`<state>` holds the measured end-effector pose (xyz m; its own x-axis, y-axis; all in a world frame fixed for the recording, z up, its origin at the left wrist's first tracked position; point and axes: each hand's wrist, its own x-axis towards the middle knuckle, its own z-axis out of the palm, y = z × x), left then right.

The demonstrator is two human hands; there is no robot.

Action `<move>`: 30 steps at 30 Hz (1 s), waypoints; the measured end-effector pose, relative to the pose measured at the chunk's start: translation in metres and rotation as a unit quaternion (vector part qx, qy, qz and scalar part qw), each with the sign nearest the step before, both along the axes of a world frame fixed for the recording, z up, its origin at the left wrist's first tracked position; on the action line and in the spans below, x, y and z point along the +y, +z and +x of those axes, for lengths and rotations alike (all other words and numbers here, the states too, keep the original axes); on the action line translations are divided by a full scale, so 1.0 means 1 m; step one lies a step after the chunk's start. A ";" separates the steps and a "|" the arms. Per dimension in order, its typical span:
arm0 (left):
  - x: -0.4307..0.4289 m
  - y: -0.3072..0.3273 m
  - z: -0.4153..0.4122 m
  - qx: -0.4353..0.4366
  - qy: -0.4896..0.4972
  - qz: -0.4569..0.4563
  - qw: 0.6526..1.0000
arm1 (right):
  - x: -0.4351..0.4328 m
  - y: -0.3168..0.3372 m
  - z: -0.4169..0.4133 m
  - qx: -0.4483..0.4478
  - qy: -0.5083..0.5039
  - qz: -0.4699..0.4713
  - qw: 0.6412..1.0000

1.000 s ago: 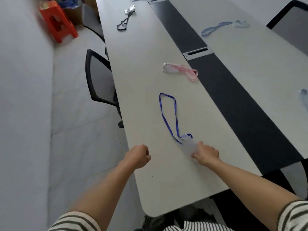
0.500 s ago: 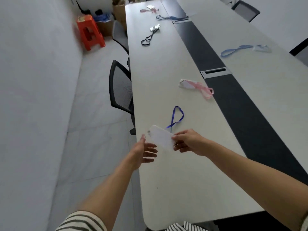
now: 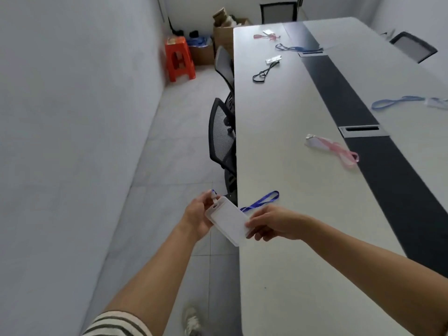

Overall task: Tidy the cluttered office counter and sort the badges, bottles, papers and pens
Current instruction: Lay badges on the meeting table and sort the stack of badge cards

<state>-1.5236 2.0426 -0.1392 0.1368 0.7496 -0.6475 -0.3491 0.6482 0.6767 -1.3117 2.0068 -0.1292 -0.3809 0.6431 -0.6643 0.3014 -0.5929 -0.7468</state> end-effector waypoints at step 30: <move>0.297 0.080 -0.063 -0.041 -0.263 0.066 0.962 | 0.177 -0.043 -0.030 -0.188 -0.372 0.017 0.909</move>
